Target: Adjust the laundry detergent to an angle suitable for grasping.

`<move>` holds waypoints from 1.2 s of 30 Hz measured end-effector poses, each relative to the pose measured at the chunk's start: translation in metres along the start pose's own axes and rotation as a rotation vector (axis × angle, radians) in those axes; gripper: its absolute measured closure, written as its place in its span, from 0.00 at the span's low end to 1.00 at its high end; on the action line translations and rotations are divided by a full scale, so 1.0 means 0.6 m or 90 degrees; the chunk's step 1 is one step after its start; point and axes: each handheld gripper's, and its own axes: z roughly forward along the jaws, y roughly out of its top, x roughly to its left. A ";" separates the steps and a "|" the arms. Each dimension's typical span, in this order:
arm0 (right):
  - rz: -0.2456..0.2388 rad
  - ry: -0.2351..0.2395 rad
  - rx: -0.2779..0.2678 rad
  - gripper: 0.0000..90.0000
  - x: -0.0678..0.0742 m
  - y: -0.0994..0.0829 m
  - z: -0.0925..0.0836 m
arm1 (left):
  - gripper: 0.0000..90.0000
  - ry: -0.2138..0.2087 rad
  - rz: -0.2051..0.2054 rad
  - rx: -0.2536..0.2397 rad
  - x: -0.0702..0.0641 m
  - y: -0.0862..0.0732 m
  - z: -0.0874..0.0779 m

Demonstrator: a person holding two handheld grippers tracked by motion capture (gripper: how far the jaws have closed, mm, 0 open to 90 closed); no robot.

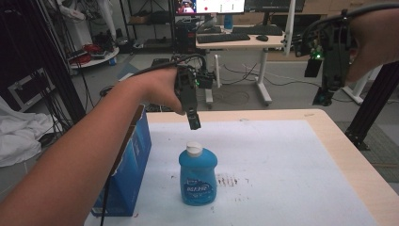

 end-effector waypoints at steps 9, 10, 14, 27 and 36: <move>0.000 -0.001 -0.005 0.02 0.002 -0.007 0.005 | 0.02 -0.004 0.003 -0.002 -0.002 0.000 0.004; 0.002 -0.002 -0.004 0.02 0.002 -0.008 0.006 | 0.02 -0.006 0.001 -0.001 -0.001 0.000 0.006; 0.001 0.002 -0.004 0.02 -0.001 -0.009 0.013 | 0.02 -0.006 -0.005 0.001 0.003 -0.002 0.008; -0.004 -0.003 -0.008 0.02 0.001 -0.005 0.011 | 0.02 -0.001 -0.012 -0.006 0.001 -0.005 0.004; 0.001 -0.003 -0.009 0.02 -0.002 -0.007 0.011 | 0.02 0.003 -0.014 -0.010 0.000 -0.009 -0.004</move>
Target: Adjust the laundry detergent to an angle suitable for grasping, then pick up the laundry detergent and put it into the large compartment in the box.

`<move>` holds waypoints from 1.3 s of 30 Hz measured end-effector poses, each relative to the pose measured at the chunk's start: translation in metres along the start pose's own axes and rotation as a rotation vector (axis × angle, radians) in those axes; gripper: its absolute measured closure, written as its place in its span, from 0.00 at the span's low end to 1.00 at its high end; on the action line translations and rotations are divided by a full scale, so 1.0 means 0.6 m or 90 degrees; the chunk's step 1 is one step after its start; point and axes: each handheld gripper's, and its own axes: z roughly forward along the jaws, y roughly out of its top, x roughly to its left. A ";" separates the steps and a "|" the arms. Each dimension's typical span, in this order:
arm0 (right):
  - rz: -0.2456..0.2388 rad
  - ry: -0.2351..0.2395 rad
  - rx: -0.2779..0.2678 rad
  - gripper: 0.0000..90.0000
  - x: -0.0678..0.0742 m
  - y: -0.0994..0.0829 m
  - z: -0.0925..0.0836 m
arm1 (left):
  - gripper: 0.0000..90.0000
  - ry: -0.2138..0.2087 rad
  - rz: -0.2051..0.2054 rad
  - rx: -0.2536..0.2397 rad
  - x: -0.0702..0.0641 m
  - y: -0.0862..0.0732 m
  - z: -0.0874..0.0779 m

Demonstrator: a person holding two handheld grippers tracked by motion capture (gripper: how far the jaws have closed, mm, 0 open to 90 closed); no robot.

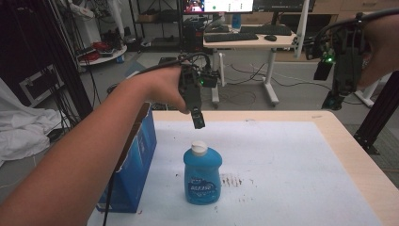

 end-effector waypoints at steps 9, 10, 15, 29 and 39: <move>-0.012 -0.002 -0.002 0.02 0.004 0.009 0.000 | 0.02 -0.001 -0.001 -0.003 0.002 -0.003 0.000; -0.012 -0.001 0.000 0.02 0.004 0.009 0.000 | 0.02 0.000 0.001 -0.003 0.003 -0.003 0.001; -0.006 -0.002 0.002 0.02 0.000 0.003 0.002 | 0.02 -0.003 0.000 0.006 0.007 0.001 0.009; -0.011 -0.005 0.000 0.02 0.003 0.000 0.001 | 0.02 0.010 0.008 -0.034 -0.020 -0.005 -0.026; -0.010 -0.015 0.003 0.02 0.014 -0.003 -0.007 | 0.02 0.012 0.021 -0.043 -0.056 -0.021 -0.055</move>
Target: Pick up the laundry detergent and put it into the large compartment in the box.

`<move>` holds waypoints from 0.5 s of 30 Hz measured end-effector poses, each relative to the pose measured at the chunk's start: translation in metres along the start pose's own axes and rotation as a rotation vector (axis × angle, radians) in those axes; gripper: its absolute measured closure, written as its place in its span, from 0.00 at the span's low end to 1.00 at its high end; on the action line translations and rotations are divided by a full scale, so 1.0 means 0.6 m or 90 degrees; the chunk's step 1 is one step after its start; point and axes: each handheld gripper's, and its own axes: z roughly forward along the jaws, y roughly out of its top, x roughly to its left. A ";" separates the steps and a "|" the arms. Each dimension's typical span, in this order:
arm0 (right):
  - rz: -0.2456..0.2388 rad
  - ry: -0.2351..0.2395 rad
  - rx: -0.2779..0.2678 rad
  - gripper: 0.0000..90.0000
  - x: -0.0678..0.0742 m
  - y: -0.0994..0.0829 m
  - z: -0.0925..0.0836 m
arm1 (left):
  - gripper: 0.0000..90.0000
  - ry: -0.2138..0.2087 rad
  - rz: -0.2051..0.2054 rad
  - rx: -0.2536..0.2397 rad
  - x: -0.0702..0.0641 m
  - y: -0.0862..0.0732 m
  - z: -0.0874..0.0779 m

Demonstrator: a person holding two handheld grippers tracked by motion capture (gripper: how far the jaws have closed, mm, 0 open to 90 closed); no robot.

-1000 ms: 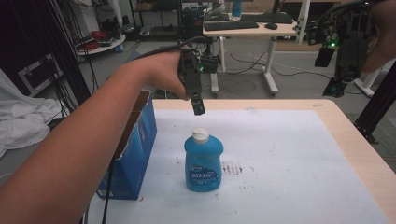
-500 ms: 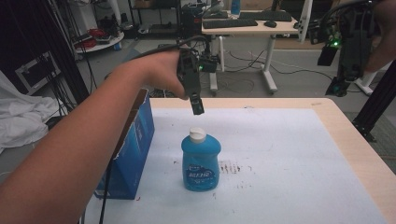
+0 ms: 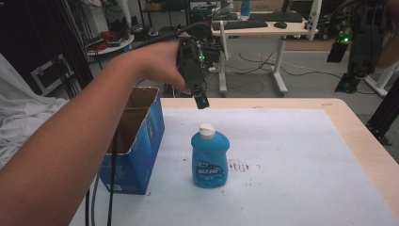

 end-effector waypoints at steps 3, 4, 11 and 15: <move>-0.002 0.001 0.000 0.02 0.004 0.002 0.000 | 0.02 -0.002 0.009 0.010 -0.016 -0.001 -0.003; -0.005 0.002 0.000 0.02 0.004 0.002 -0.001 | 0.02 -0.001 0.011 0.010 -0.021 -0.002 -0.004; -0.007 0.001 0.000 0.02 0.008 0.006 -0.002 | 0.02 -0.013 0.019 -0.010 -0.043 -0.023 0.000; -0.008 0.000 -0.001 0.02 0.009 0.007 -0.003 | 0.02 -0.027 0.020 -0.009 -0.050 -0.028 0.013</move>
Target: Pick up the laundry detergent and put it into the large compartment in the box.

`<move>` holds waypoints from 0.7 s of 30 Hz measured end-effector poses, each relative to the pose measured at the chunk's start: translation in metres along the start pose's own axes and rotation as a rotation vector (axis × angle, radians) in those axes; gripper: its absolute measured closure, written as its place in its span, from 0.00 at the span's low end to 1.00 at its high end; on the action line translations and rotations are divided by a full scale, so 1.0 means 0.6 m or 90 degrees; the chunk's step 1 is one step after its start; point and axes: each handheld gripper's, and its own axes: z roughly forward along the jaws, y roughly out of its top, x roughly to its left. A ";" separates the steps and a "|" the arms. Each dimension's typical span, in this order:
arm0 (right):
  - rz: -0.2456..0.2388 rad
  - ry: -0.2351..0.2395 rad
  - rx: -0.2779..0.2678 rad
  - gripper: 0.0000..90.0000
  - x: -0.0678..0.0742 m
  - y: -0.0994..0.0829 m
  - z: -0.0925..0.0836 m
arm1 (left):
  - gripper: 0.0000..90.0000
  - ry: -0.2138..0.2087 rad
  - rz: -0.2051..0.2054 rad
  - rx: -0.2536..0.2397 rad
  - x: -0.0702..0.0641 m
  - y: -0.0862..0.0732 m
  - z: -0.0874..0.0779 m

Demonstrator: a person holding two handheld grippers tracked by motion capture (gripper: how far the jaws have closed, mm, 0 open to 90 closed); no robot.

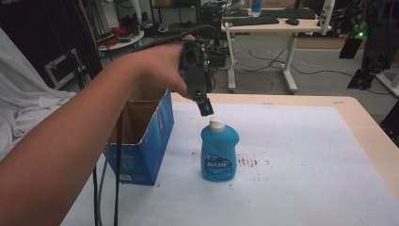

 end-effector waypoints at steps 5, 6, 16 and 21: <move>0.000 -0.001 0.003 0.02 0.002 0.004 0.001 | 0.02 -0.014 0.011 0.005 -0.007 0.007 0.017; -0.002 -0.002 0.004 0.02 0.002 0.004 0.002 | 0.02 -0.017 0.012 0.006 -0.008 0.008 0.020; -0.001 0.004 0.003 0.02 0.005 0.007 0.010 | 0.02 -0.039 0.021 0.019 -0.014 0.018 0.069; -0.003 0.010 -0.001 0.02 0.006 0.013 0.017 | 0.02 -0.048 0.024 0.028 -0.017 0.024 0.093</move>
